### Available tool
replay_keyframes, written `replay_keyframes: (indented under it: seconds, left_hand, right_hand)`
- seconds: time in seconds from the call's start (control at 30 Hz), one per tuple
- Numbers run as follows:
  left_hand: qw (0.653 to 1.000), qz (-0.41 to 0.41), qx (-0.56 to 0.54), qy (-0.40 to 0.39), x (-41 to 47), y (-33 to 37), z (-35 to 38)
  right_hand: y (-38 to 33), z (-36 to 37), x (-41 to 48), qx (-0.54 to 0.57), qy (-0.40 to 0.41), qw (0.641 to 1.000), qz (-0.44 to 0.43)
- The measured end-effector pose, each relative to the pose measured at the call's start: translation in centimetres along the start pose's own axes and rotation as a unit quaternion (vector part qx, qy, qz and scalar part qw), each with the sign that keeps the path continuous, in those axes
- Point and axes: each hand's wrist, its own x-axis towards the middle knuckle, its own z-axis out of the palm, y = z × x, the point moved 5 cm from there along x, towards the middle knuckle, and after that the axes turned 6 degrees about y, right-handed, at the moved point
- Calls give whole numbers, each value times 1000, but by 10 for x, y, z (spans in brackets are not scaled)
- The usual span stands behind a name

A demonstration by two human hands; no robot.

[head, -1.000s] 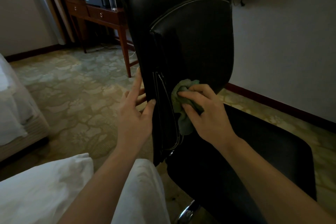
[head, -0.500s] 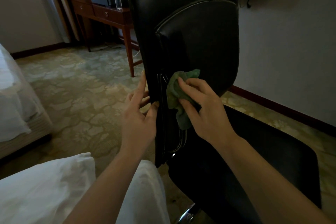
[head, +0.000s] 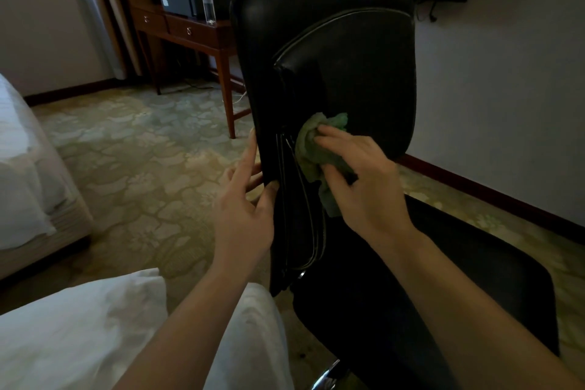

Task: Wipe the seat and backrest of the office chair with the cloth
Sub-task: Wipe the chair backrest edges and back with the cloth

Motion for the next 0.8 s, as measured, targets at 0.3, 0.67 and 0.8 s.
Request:
replay_keyframes:
  seconds: [0.3,0.67,0.8]
  left_hand:
    - [1000,11,7,9,-1,0,1]
    - [1000,9,5,6,-3,2,0]
    - [1000,4,-6,7,-3,1,0]
  right_hand:
    - [13,11,-27,1,-25,999,-20]
    - [12,-12,-20,33,9,999,19]
    - [0,3,-10,5,1,1000,-21]
